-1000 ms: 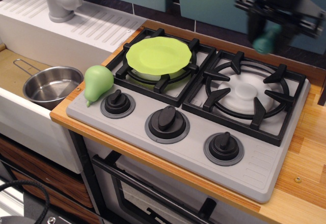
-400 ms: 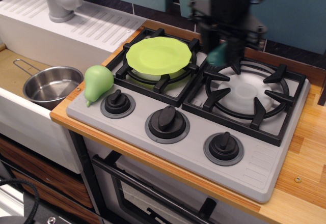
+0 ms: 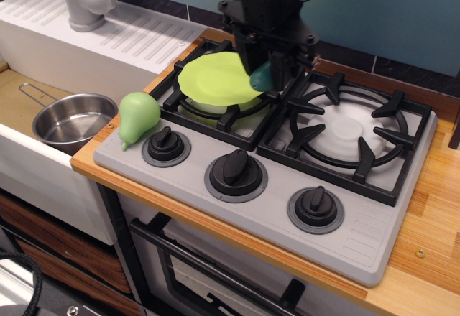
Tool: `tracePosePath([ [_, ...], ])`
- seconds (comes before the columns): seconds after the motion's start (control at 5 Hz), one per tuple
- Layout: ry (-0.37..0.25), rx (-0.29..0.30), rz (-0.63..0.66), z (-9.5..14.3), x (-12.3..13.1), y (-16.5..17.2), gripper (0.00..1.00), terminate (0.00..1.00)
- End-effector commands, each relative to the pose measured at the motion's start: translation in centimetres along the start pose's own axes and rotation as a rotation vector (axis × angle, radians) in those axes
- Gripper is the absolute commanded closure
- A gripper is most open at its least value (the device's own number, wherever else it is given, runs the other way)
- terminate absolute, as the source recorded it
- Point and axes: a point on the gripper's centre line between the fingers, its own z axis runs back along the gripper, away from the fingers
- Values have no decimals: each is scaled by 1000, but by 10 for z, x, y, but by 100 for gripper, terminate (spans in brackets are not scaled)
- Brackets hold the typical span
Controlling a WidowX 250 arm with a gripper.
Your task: Put cucumber on plate and pear in pot or pan in sink
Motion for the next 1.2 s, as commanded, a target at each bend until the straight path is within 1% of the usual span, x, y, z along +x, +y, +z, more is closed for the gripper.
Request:
tracePosePath([
  [0.0,-134,-11,-94,20,20,40,100,0],
  [0.4,-155,-35,-132,6,14,63,100,0],
  [0.6,-114,-24,-129,6,15,64,100,0],
  [0.8,-59,-5,-99,7,18,56,0,0],
  [1.0,-64,-12,-93,4,18,52,0,0],
])
